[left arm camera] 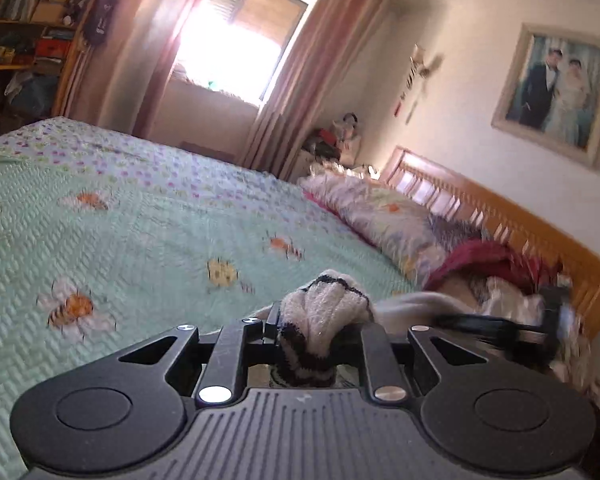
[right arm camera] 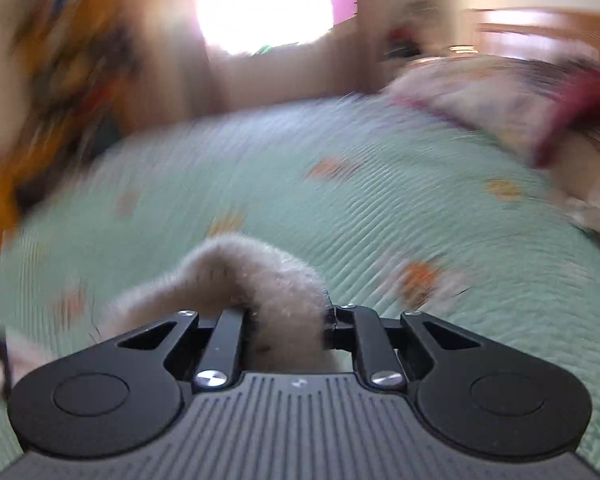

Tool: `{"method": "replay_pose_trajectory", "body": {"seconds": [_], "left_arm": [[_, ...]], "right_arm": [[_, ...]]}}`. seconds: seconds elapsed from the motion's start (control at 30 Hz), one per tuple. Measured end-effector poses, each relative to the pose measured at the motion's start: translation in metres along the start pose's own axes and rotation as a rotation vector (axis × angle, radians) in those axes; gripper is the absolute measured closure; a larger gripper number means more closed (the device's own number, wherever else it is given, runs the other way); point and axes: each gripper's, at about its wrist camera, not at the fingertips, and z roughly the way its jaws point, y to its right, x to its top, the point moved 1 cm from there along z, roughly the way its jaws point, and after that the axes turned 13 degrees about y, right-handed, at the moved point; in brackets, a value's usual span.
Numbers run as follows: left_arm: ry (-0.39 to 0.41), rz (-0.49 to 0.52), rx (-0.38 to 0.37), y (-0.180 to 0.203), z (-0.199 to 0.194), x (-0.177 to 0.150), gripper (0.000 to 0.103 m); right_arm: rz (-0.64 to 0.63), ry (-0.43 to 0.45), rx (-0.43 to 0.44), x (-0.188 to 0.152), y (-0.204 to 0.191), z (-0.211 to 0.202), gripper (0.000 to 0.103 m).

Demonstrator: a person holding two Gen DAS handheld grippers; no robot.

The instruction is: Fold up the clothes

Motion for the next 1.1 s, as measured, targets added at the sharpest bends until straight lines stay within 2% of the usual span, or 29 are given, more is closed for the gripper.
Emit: {"method": "replay_pose_trajectory", "body": {"seconds": [0.07, 0.1, 0.13, 0.17, 0.2, 0.27, 0.37, 0.43, 0.5, 0.57, 0.6, 0.67, 0.73, 0.8, 0.87, 0.93, 1.03, 1.1], "left_arm": [[0.031, -0.019, -0.006, -0.001, 0.008, 0.015, 0.084], [0.034, -0.028, -0.003, -0.002, 0.012, 0.018, 0.084], [0.027, -0.028, 0.006, -0.003, 0.016, 0.018, 0.084], [0.002, -0.031, 0.009, -0.003, 0.020, 0.012, 0.084], [-0.025, -0.030, 0.000, 0.000, 0.021, 0.004, 0.084], [-0.063, -0.008, -0.025, 0.009, 0.019, -0.014, 0.084], [-0.083, 0.051, -0.060, 0.029, 0.016, -0.027, 0.084], [-0.062, 0.082, -0.078, 0.041, 0.015, -0.017, 0.084], [-0.016, 0.089, -0.089, 0.051, 0.013, 0.005, 0.084], [0.035, 0.080, -0.096, 0.059, 0.010, 0.030, 0.084], [0.063, 0.074, -0.094, 0.061, 0.006, 0.042, 0.084], [0.121, 0.064, -0.072, 0.060, -0.005, 0.066, 0.084], [0.181, 0.056, -0.044, 0.055, -0.019, 0.090, 0.084], [0.242, 0.053, -0.007, 0.043, -0.034, 0.112, 0.084], [0.289, 0.052, 0.036, 0.030, -0.046, 0.132, 0.084], [0.327, 0.055, 0.091, 0.014, -0.057, 0.147, 0.084], [0.347, 0.074, 0.196, -0.008, -0.067, 0.152, 0.082], [0.269, 0.097, 0.307, -0.029, -0.058, 0.133, 0.079]], "right_arm": [[0.079, 0.078, -0.071, 0.022, 0.031, -0.017, 0.086], [0.099, 0.083, -0.100, 0.024, 0.042, -0.022, 0.083], [0.106, 0.044, -0.112, 0.021, 0.051, -0.022, 0.072], [0.106, -0.025, -0.115, 0.014, 0.058, -0.018, 0.055], [0.105, -0.101, -0.118, 0.005, 0.063, -0.013, 0.052], [0.119, -0.117, -0.127, -0.010, 0.066, -0.023, 0.052], [0.107, -0.001, -0.022, -0.031, 0.044, -0.063, 0.050], [0.035, 0.025, 0.122, -0.050, 0.008, -0.088, 0.044], [-0.124, 0.003, 0.273, -0.076, -0.036, -0.108, 0.038], [-0.341, -0.014, 0.325, -0.100, -0.077, -0.116, 0.032], [-0.443, -0.014, 0.305, -0.112, -0.093, -0.115, 0.031], [-0.604, -0.025, 0.231, -0.134, -0.113, -0.106, 0.030], [-0.649, -0.052, 0.148, -0.146, -0.110, -0.094, 0.030], [-0.652, -0.065, 0.113, -0.148, -0.097, -0.087, 0.025], [-0.626, -0.071, 0.104, -0.147, -0.080, -0.086, 0.014], [-0.597, -0.071, 0.093, -0.144, -0.069, -0.088, 0.011], [-0.546, -0.062, 0.070, -0.135, -0.066, -0.091, 0.010], [-0.496, -0.073, 0.083, -0.134, -0.068, -0.094, 0.010]]}}
